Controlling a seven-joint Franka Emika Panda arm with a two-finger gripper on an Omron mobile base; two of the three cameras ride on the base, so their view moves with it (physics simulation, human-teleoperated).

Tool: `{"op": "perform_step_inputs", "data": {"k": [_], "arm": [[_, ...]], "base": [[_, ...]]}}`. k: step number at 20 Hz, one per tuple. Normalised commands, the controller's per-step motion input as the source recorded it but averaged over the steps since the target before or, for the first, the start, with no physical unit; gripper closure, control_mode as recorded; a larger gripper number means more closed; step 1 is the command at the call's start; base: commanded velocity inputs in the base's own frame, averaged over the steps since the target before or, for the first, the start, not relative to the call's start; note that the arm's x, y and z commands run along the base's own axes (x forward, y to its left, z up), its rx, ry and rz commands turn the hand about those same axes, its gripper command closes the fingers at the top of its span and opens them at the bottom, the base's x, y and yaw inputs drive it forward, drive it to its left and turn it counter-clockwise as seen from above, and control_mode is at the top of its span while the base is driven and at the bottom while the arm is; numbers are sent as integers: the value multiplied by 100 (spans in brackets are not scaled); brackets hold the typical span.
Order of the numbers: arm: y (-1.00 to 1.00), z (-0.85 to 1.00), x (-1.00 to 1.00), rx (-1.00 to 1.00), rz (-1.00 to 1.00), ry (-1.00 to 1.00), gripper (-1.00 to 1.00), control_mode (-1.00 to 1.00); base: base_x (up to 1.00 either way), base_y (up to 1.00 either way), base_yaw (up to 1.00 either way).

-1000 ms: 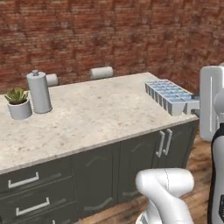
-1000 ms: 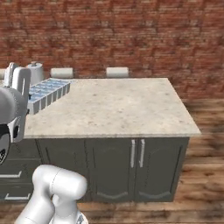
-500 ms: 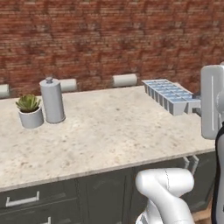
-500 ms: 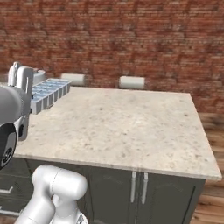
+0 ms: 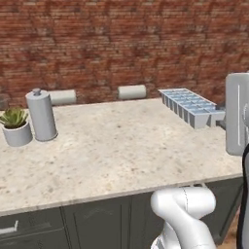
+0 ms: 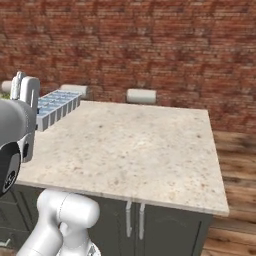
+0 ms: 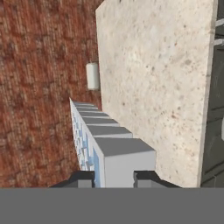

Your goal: Open the freezer door, pick up the ice cube tray from the freezer, and place it on the dining counter.

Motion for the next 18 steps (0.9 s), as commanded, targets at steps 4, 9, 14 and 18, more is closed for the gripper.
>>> {"op": "perform_step_inputs", "data": {"k": [4, 9, 14, 18], "arm": [[0, 0, 0, 0, 0, 0, 100, 100], [0, 0, 0, 0, 0, 0, 100, 100], [-10, -4, 31, 0, 2, 0, 100, -100], [-13, -33, 89, 0, 9, 0, 100, -100]], "base": [[45, -38, 5], [51, -29, 4], [34, -14, 1], [0, 0, 0]]}}
